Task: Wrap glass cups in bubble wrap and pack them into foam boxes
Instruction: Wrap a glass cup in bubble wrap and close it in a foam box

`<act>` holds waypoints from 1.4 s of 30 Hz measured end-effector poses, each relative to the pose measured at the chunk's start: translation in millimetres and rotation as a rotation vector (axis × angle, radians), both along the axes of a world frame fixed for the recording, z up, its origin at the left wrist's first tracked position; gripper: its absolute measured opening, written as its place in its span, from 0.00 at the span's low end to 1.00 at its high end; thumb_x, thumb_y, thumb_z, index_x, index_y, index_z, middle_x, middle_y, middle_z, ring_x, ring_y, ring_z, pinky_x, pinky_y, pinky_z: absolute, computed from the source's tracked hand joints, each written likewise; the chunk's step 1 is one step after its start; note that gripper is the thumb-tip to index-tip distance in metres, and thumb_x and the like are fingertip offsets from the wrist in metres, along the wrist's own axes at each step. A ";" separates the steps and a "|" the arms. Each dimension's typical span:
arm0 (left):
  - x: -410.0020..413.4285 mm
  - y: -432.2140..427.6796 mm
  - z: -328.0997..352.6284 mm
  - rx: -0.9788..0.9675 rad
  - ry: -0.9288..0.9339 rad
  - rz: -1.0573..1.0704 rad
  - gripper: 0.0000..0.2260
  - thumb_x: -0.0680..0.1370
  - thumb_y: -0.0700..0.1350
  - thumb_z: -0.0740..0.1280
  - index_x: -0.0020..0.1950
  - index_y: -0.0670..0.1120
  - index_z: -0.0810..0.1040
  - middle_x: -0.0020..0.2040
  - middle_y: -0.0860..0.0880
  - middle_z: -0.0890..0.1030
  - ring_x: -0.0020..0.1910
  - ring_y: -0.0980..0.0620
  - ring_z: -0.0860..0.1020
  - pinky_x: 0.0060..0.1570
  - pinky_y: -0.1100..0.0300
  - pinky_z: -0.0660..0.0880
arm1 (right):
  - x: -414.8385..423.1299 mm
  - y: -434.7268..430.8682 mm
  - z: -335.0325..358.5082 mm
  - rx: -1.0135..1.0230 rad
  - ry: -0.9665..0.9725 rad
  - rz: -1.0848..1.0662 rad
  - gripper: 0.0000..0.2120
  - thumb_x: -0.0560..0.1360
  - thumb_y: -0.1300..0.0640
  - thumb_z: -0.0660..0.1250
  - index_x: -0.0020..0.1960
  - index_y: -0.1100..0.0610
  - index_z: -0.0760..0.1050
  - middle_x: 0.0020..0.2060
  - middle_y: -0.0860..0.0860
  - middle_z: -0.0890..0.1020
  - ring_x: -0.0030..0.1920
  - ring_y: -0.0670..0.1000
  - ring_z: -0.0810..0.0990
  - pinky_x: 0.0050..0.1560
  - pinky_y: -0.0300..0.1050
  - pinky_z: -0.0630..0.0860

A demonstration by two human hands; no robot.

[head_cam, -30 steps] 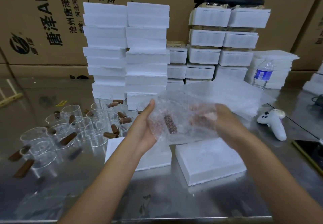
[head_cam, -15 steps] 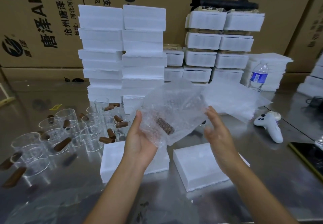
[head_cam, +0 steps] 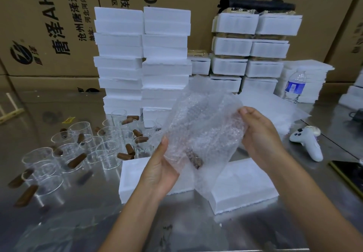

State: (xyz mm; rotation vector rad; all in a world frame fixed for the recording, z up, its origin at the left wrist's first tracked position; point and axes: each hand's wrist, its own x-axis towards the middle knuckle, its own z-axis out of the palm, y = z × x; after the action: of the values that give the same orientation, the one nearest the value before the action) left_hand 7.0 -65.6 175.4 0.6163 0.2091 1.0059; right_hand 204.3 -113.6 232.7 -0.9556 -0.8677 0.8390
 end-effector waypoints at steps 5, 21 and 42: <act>2.3 -1.7 -1.0 -0.034 -0.017 -0.007 0.31 0.48 0.50 0.85 0.50 0.46 0.86 0.57 0.43 0.82 0.54 0.46 0.82 0.49 0.54 0.80 | 0.9 6.2 18.4 -0.007 -0.075 -0.049 0.10 0.79 0.57 0.62 0.41 0.52 0.78 0.37 0.47 0.84 0.38 0.44 0.82 0.38 0.38 0.77; 32.5 -15.9 5.5 -0.048 0.078 0.324 0.28 0.73 0.54 0.63 0.69 0.42 0.71 0.65 0.40 0.76 0.65 0.42 0.74 0.67 0.44 0.68 | -66.4 -20.9 -64.3 -0.045 -0.119 0.139 0.24 0.69 0.45 0.72 0.62 0.51 0.75 0.55 0.46 0.82 0.55 0.45 0.81 0.52 0.37 0.77; 0.0 -5.5 -2.2 0.614 0.676 0.317 0.31 0.59 0.60 0.74 0.60 0.65 0.68 0.51 0.69 0.79 0.51 0.66 0.79 0.42 0.72 0.75 | -41.3 -12.6 -43.8 -0.030 -0.241 -0.111 0.10 0.65 0.48 0.72 0.41 0.53 0.79 0.31 0.44 0.83 0.29 0.40 0.79 0.27 0.32 0.72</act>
State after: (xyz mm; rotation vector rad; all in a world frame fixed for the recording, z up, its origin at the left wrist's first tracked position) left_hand 7.0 -71.2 173.2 1.5195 0.6176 1.1395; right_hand 162.9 -126.3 188.9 -1.1362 -1.0006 0.6518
